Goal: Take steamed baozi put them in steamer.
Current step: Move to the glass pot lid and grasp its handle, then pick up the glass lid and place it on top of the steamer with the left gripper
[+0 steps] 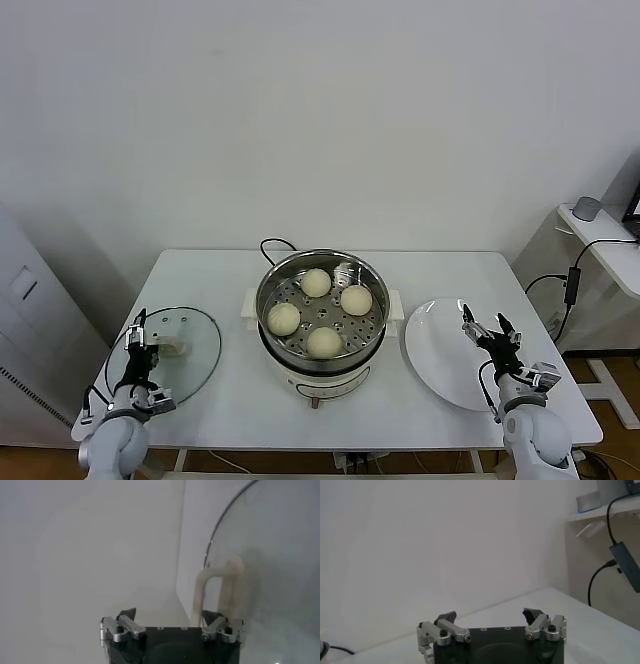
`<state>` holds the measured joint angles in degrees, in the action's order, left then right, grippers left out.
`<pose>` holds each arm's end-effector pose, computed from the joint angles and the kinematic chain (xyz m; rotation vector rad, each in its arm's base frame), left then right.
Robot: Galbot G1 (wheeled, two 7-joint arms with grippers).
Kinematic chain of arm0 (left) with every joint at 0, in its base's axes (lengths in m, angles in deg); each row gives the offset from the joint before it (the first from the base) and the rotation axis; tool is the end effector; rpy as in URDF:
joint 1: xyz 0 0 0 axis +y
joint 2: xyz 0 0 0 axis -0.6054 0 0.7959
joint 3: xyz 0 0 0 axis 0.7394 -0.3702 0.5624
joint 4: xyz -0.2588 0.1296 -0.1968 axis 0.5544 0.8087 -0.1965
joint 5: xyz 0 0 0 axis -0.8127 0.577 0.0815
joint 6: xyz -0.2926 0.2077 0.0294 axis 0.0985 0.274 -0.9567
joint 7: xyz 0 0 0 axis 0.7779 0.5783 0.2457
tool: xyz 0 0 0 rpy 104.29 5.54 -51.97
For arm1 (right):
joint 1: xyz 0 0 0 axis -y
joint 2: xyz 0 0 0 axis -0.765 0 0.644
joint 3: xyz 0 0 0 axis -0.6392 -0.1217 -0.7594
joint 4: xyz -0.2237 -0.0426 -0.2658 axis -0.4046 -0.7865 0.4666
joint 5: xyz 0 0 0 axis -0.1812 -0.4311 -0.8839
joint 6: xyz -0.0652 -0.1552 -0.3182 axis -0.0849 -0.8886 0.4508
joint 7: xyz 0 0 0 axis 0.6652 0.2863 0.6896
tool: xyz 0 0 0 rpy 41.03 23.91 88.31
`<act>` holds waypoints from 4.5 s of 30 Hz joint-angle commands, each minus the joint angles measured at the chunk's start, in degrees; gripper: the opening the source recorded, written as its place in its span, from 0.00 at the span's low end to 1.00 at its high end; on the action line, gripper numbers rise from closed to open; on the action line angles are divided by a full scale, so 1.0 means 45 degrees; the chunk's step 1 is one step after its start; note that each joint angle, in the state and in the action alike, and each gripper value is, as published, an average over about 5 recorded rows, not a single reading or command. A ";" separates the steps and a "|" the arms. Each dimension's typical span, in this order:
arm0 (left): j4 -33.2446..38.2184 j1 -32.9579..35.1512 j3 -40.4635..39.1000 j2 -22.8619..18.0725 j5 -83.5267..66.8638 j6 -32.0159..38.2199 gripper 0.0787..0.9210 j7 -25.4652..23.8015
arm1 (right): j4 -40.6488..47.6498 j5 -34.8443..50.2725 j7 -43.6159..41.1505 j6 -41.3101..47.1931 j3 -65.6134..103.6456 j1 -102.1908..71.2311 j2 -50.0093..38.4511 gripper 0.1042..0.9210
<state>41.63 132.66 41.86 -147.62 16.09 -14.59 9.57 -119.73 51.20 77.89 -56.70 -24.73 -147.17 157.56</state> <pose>0.3102 0.1497 -0.4137 0.1256 -2.0777 -2.0524 0.3052 -0.1757 -0.3769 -0.1664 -3.0068 -0.4355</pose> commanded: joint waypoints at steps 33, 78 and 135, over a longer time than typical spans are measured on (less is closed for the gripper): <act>0.0544 0.0355 0.0050 -0.0005 0.0047 -0.0661 0.07 -0.0196 | -0.0142 -0.0029 0.0002 -0.0109 0.0042 -0.0182 -0.0028 0.88; 0.7127 -0.2587 -0.8360 -0.3477 0.5122 -1.0351 0.06 -0.7183 | -0.1086 -0.0331 -0.0182 0.0114 0.0213 -0.0868 -0.0001 0.88; 0.3481 -0.2629 -1.0998 -0.3477 0.4603 -1.0351 0.06 -0.4951 | -0.0755 -0.0808 -0.0250 -0.0030 0.0260 -0.0819 0.0693 0.88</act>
<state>58.15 120.65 -7.72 -160.47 34.56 -58.36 -12.08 -123.00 47.50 76.75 -56.78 -23.57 -150.75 160.62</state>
